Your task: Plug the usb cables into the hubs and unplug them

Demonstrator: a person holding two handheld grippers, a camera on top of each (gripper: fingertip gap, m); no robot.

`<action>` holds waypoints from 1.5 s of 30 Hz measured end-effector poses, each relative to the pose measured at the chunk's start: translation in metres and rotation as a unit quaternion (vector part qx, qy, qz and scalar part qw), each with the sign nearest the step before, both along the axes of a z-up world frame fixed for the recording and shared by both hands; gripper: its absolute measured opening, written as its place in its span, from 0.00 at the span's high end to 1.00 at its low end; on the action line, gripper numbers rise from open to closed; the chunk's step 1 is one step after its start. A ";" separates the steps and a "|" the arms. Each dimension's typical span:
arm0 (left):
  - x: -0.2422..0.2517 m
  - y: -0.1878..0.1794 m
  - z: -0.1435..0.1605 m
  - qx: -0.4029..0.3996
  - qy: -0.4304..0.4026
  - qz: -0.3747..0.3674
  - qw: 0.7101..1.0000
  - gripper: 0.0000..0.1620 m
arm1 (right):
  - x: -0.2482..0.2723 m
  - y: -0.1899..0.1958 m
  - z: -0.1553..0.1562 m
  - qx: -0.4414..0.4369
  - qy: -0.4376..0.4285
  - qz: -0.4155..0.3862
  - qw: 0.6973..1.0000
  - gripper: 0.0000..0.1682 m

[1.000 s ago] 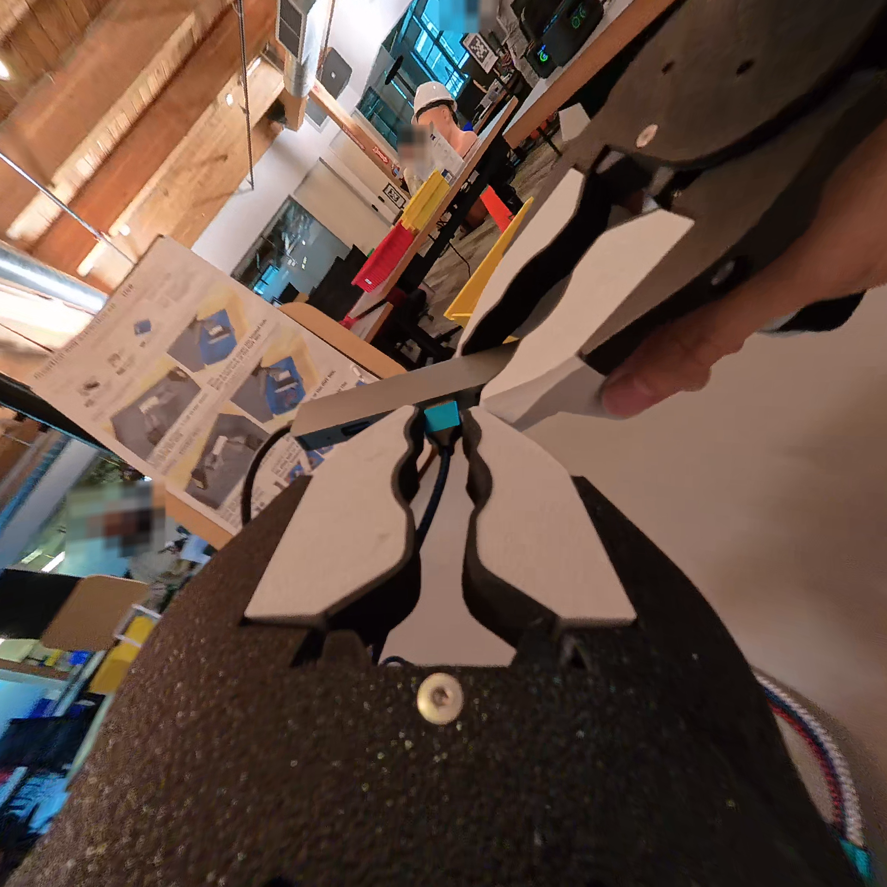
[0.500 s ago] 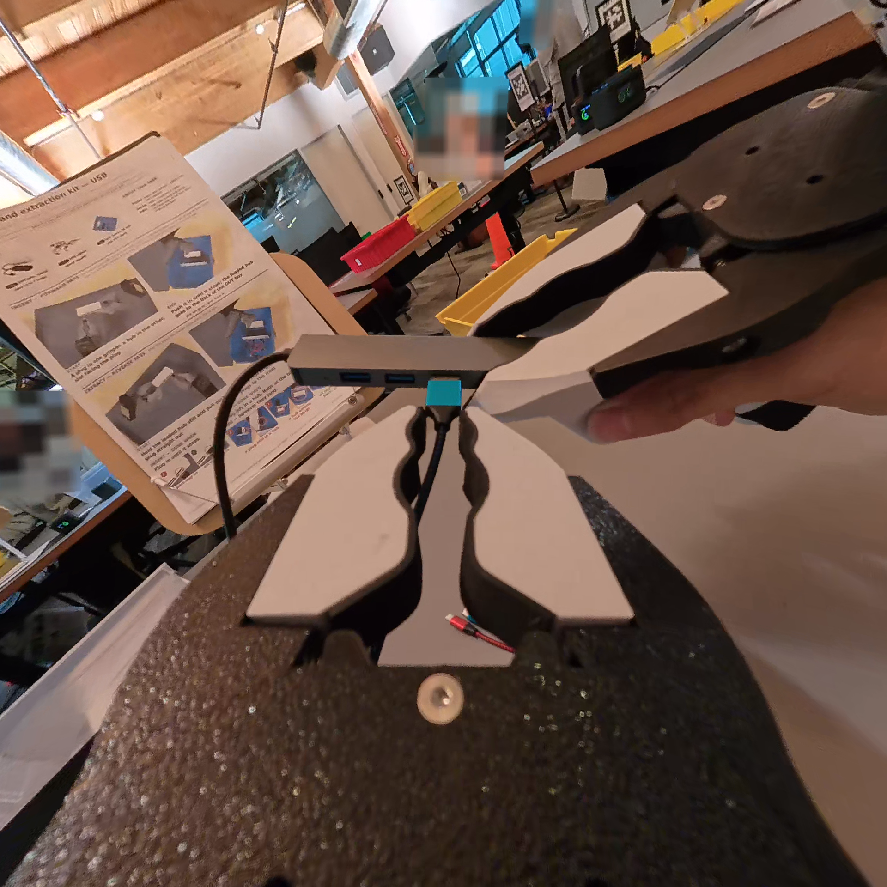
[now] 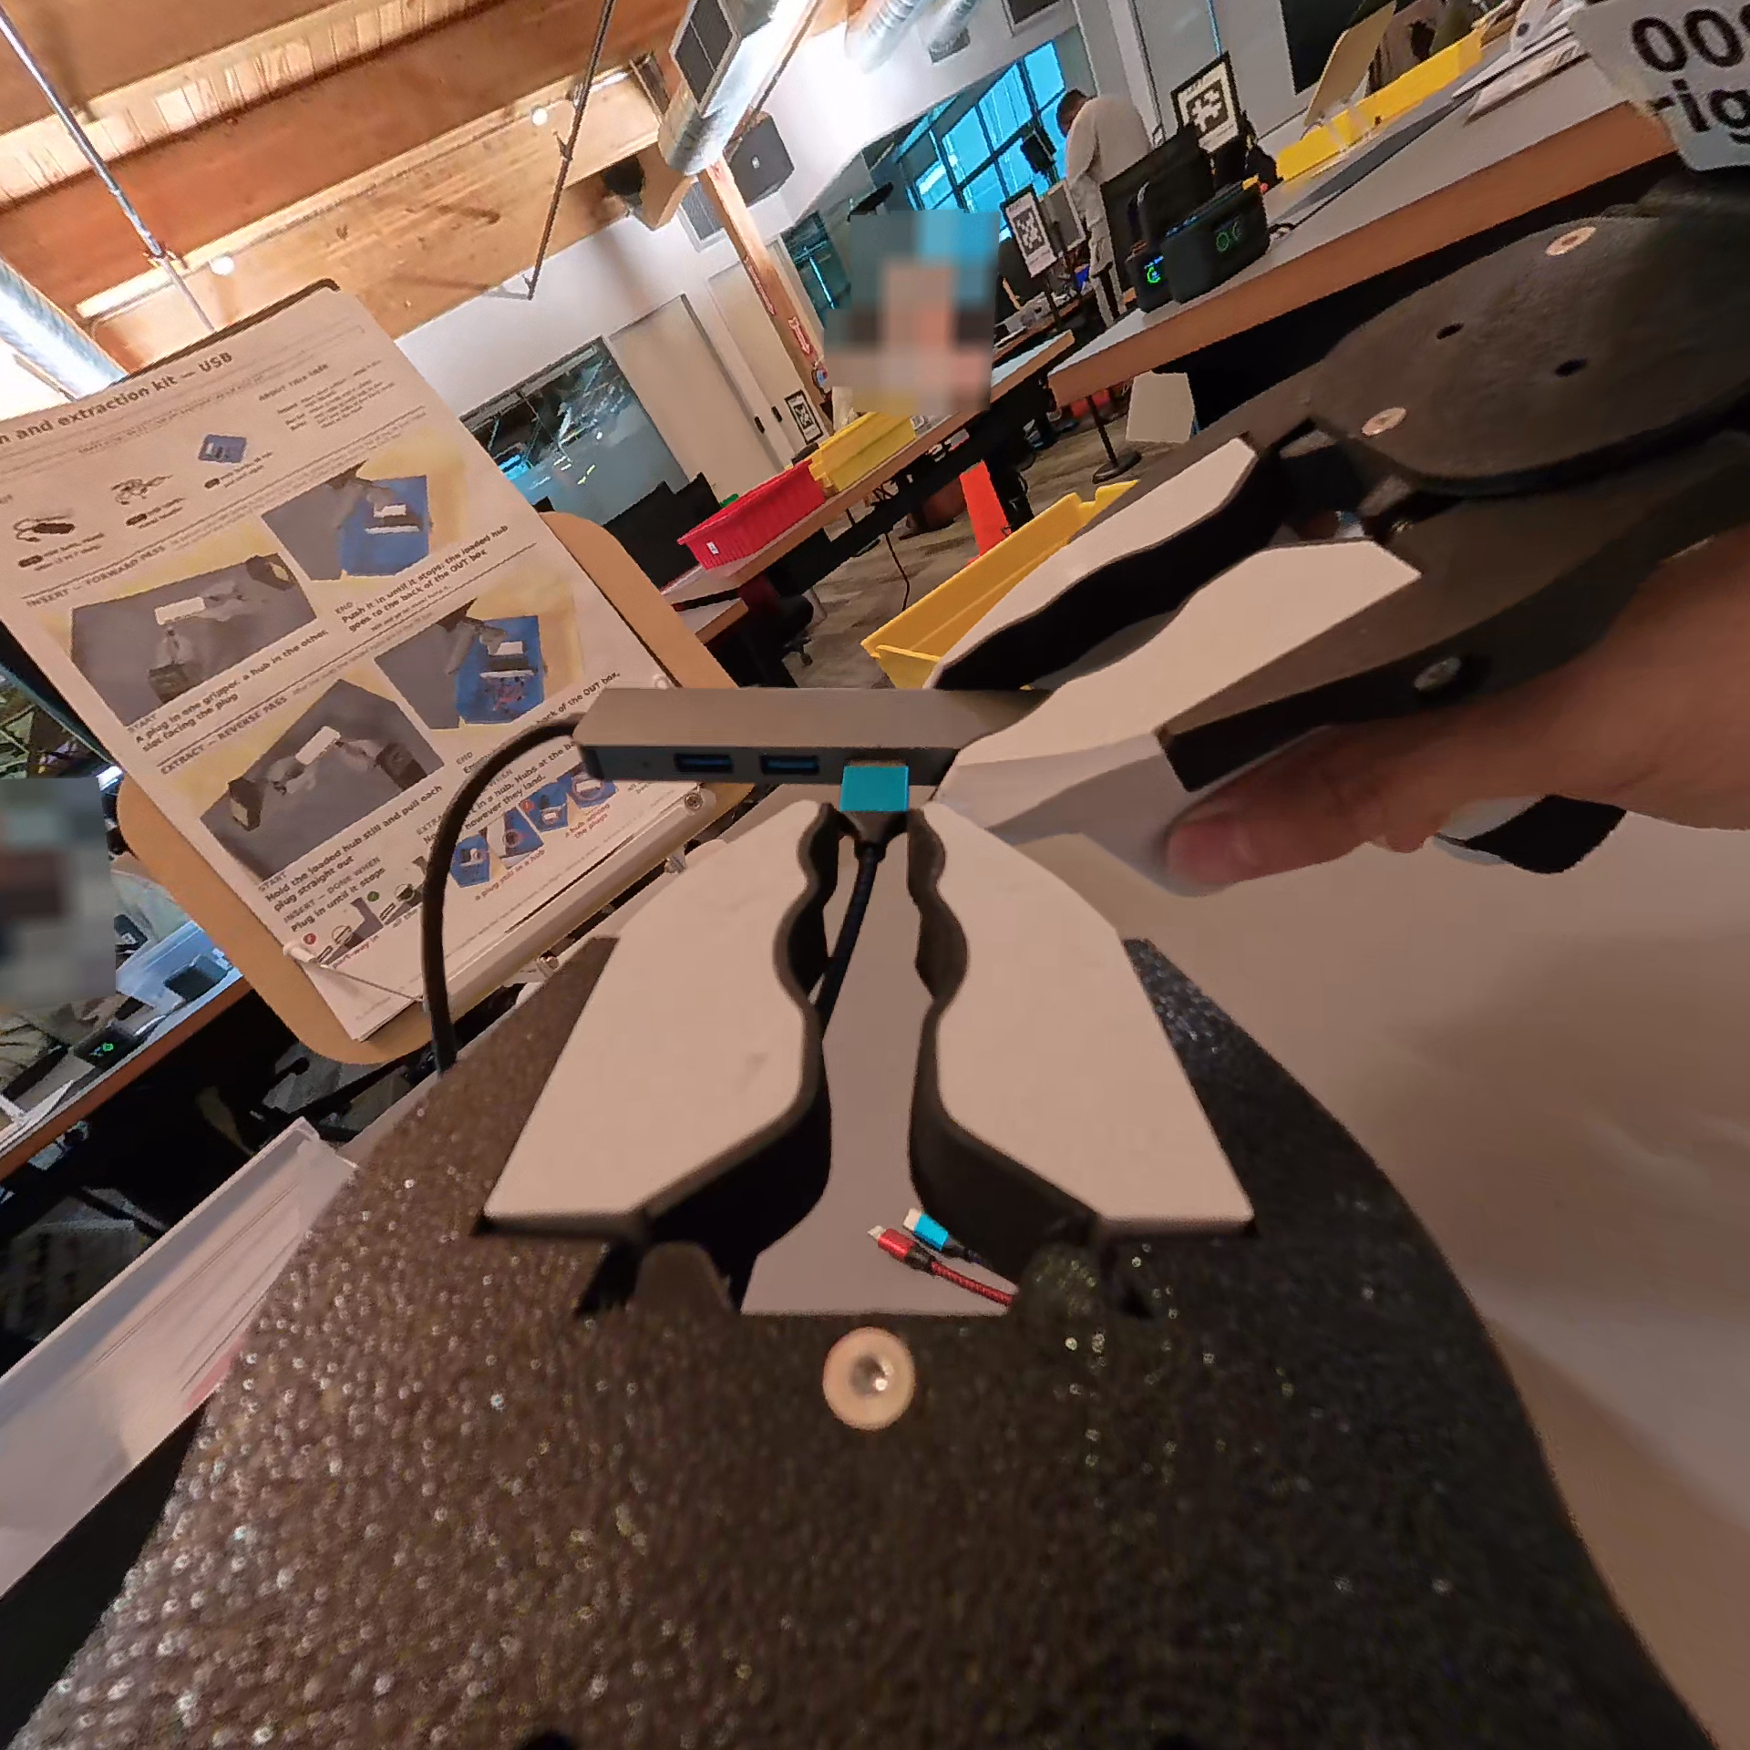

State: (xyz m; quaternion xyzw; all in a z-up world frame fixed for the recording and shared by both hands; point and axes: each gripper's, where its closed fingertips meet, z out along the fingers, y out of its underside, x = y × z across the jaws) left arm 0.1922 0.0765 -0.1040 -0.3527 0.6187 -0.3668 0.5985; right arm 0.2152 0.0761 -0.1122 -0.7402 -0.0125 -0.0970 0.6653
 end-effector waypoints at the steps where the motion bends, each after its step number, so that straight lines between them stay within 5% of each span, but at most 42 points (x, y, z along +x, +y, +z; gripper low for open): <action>1: 0.001 0.000 0.000 -0.001 -0.001 -0.001 1.000 0.92 | -0.001 0.001 -0.002 -0.004 0.000 0.005 1.000 0.81; 22: 0.002 0.002 -0.006 -0.035 0.011 -0.017 0.999 0.94 | 0.004 0.002 -0.005 0.002 0.035 -0.006 0.999 0.81; 27: -0.004 0.000 -0.005 -0.032 -0.006 -0.025 0.999 1.00 | -0.004 0.004 -0.009 -0.002 0.060 0.031 0.998 0.80; 29: -0.002 0.000 -0.003 -0.023 -0.011 -0.011 1.000 1.00 | -0.038 0.013 -0.020 -0.037 0.025 0.105 0.993 0.80; 32: 0.005 0.005 0.004 -0.018 0.001 -0.003 1.000 1.00 | -0.028 0.026 -0.029 -0.069 -0.051 -0.005 0.996 0.81; 39: -0.009 0.005 0.002 -0.032 0.003 -0.018 0.999 0.87 | 0.029 -0.011 -0.002 0.023 0.067 -0.041 0.997 0.81; 45: -0.003 0.001 -0.002 -0.018 -0.001 -0.007 1.000 0.86 | 0.018 -0.006 -0.003 0.012 0.040 -0.029 0.999 0.81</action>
